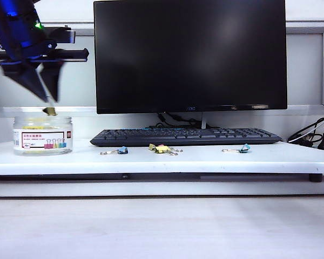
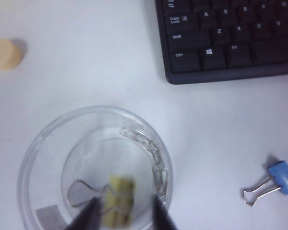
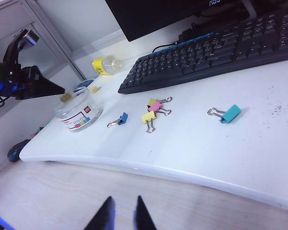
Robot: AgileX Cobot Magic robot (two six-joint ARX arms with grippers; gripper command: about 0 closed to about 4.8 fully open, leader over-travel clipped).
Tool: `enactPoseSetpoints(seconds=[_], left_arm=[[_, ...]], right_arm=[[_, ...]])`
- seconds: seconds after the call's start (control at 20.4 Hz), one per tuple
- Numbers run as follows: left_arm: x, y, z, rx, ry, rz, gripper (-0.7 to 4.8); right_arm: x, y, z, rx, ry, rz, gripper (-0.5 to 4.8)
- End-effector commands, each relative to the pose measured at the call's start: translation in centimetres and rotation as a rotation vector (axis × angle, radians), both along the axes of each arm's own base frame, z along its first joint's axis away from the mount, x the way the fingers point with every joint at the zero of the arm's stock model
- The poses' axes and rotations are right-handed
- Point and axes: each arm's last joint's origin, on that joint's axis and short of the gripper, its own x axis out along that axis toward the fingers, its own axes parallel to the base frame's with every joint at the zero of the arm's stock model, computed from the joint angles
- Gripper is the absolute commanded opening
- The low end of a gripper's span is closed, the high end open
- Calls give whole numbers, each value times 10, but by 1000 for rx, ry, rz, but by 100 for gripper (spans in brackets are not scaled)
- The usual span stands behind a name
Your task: Pick up the clips with the largest number of clips of the same color on the table and place them in a round transparent plastic box.
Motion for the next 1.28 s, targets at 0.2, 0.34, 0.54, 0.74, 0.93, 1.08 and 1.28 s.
enactPoseSetpoints(seconds=[0.2, 0.34, 0.54, 0.74, 0.93, 1.08, 1.28], left_arm=[[0, 0, 3, -2, -19, 1, 107], [0, -2, 5, -67, -9, -21, 107], [-2, -18, 11, -142, -44, -104, 108], [-7, -37, 22, -179, -81, -175, 108], [-16, -70, 17, -240, -69, -247, 110], [-19, -99, 6, -329, -51, -209, 112], [-28, -135, -17, -311, -76, -66, 116]], right_arm=[[-1, 0, 3, 0, -21, 10, 63], [-1, 0, 3, 0, -21, 10, 63], [-1, 0, 3, 0, -22, 10, 63], [-1, 0, 3, 0, -21, 10, 63], [-1, 0, 3, 0, -22, 5, 63], [-1, 0, 3, -1, -22, 2, 63], [-1, 0, 3, -1, -22, 3, 63]])
